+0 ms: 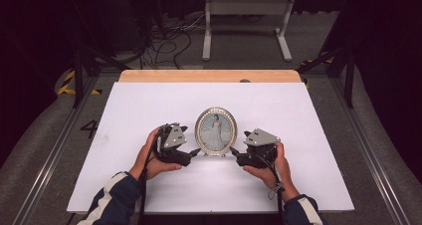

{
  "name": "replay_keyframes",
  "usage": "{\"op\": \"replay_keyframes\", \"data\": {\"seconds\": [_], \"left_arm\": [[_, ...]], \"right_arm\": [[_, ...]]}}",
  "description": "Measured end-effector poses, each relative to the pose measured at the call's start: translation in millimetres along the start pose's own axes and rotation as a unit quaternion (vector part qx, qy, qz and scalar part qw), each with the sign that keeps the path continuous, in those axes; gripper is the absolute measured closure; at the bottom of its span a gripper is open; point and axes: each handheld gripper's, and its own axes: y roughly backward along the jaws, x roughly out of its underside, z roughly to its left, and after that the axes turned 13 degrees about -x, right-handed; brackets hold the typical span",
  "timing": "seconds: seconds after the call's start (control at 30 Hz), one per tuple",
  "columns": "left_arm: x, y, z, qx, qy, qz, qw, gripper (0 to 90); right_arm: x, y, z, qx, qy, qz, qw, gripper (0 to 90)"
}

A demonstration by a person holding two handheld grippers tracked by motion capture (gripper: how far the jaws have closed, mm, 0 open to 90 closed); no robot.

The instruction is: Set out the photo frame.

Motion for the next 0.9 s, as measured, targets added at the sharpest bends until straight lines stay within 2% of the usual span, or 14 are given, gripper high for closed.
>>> {"op": "replay_keyframes", "data": {"seconds": [0.13,0.17,0.3,0.43,0.53,0.73,0.9], "left_arm": [[3.3,2.9,-2.2,-0.017,-0.003,0.008,0.9998,13.6],[4.0,2.7,-2.3,-0.018,-0.002,0.010,0.9998,13.2],[7.6,3.8,-2.3,-0.016,-0.001,0.013,0.9998,11.3],[11.6,8.2,-1.6,-0.015,-0.001,0.008,0.9999,9.9],[13.8,10.3,-0.7,-0.017,0.004,0.007,0.9998,9.8],[20.9,18.4,-0.6,-0.022,0.005,-0.002,0.9997,9.4],[27.8,23.8,-0.4,-0.027,0.006,-0.004,0.9996,9.2]], "right_arm": [[3.2,3.1,-2.4,0.000,-0.006,-0.001,1.0000,25.7],[4.5,3.9,-2.7,-0.005,-0.009,-0.002,0.9999,25.2],[7.9,3.9,-2.1,-0.001,-0.007,0.007,1.0000,24.0],[11.6,3.9,-0.8,0.014,0.009,0.026,0.9995,20.0],[12.8,4.4,0.3,0.027,0.023,0.037,0.9987,21.1],[16.5,10.7,0.9,0.023,0.026,0.020,0.9992,21.0],[20.3,15.3,-0.1,0.020,0.027,0.022,0.9992,19.5]]}}
